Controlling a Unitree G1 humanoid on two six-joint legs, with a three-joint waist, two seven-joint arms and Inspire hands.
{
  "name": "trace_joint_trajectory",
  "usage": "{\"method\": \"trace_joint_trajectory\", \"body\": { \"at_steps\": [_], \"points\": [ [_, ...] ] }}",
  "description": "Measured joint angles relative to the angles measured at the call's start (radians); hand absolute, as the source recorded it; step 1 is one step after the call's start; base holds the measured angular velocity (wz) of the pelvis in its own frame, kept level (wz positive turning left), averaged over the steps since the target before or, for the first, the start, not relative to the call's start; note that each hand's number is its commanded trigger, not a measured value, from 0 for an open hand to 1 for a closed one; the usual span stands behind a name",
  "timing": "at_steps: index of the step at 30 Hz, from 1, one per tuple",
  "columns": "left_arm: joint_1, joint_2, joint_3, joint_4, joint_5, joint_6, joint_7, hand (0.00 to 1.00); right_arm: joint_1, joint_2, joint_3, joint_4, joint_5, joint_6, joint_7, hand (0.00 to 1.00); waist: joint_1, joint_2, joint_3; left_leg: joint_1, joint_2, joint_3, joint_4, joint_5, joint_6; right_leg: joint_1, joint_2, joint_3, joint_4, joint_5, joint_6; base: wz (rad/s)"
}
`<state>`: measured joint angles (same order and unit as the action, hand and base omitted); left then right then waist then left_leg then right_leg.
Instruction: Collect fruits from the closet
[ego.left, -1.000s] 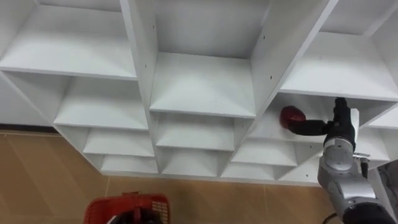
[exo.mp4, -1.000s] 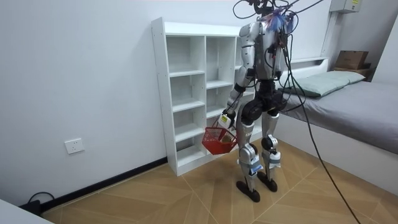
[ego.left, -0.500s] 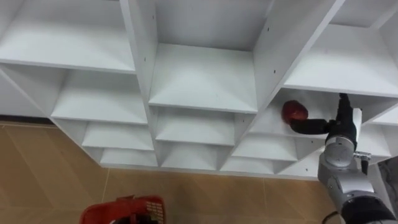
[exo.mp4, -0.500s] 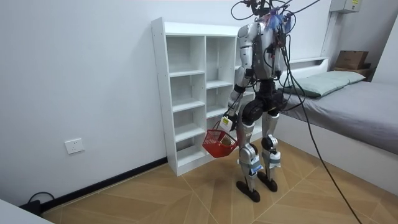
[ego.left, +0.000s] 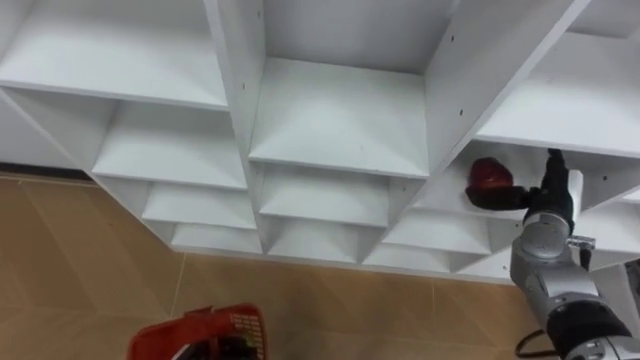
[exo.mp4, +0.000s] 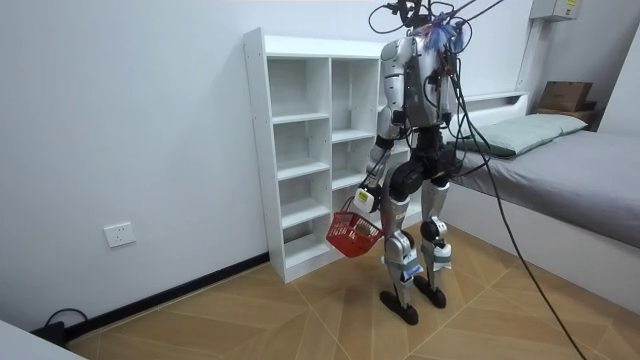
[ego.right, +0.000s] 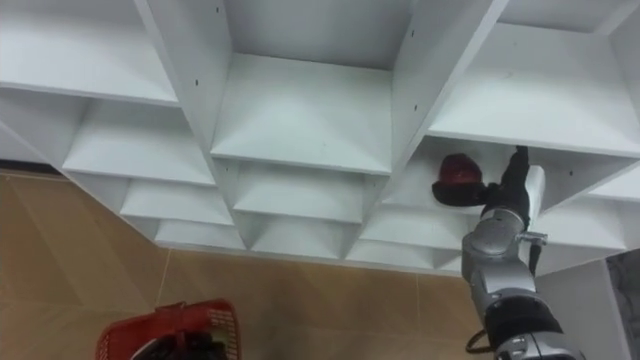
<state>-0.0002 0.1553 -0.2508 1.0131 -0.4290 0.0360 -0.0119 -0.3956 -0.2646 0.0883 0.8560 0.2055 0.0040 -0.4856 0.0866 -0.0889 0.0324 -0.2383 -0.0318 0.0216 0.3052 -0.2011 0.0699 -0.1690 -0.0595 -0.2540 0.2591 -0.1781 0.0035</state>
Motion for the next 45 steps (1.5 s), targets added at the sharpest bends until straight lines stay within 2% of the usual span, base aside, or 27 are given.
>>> {"method": "trace_joint_trajectory", "body": {
  "at_steps": [2,16,20,24,30,36,45],
  "points": [
    [-0.002,-0.002,-0.002,0.000,0.000,0.000,0.000,1.00,-0.016,0.000,0.004,0.027,0.001,0.000,0.006,0.00,0.001,0.003,0.0022,-0.001,0.000,0.000,0.000,0.000,0.000,-0.001,0.000,0.000,0.000,0.000,0.000,0.00],
    [-0.035,-0.009,-0.028,0.032,0.008,-0.005,0.000,1.00,-0.047,0.002,0.008,0.056,-0.006,-0.004,0.023,0.00,0.006,0.023,0.0018,-0.037,0.000,0.004,0.002,0.005,0.001,-0.045,-0.003,0.002,0.015,0.000,0.000,0.00],
    [-0.035,-0.010,-0.028,0.033,0.011,-0.007,0.000,1.00,-0.057,0.004,0.008,0.054,-0.022,-0.006,0.022,0.00,0.006,0.024,0.0014,-0.037,0.000,0.005,0.000,0.006,0.000,-0.047,-0.003,0.001,0.015,0.000,0.000,0.00],
    [-0.038,-0.011,-0.029,0.041,0.010,-0.015,0.000,1.00,-0.058,0.004,0.008,0.058,-0.024,-0.027,0.022,0.00,0.006,0.024,0.0014,-0.037,0.000,0.005,0.000,0.006,0.001,-0.047,-0.003,0.001,0.015,0.000,0.000,0.00],
    [-0.056,-0.010,-0.030,0.068,0.012,-0.014,0.000,1.00,-0.058,0.004,0.008,0.083,-0.023,-0.030,0.022,0.00,0.006,0.024,0.0014,-0.038,0.000,0.005,0.000,0.007,0.000,-0.048,-0.003,0.001,0.015,0.000,0.000,0.00],
    [-0.081,-0.014,-0.068,0.081,0.011,-0.014,0.000,1.00,-0.072,0.005,0.009,0.084,-0.022,-0.030,0.019,0.00,0.007,0.023,0.0017,-0.064,-0.001,0.011,-0.004,0.022,-0.001,-0.088,-0.009,0.003,0.037,0.000,-0.001,-0.01],
    [-0.097,-0.014,-0.090,0.106,0.009,-0.031,0.000,1.00,-0.079,0.005,0.020,0.085,-0.022,-0.030,0.008,0.00,0.006,0.017,0.0072,-0.066,-0.001,0.013,-0.006,0.027,-0.002,-0.092,-0.009,0.005,0.039,0.002,-0.004,0.00]
  ]
}}
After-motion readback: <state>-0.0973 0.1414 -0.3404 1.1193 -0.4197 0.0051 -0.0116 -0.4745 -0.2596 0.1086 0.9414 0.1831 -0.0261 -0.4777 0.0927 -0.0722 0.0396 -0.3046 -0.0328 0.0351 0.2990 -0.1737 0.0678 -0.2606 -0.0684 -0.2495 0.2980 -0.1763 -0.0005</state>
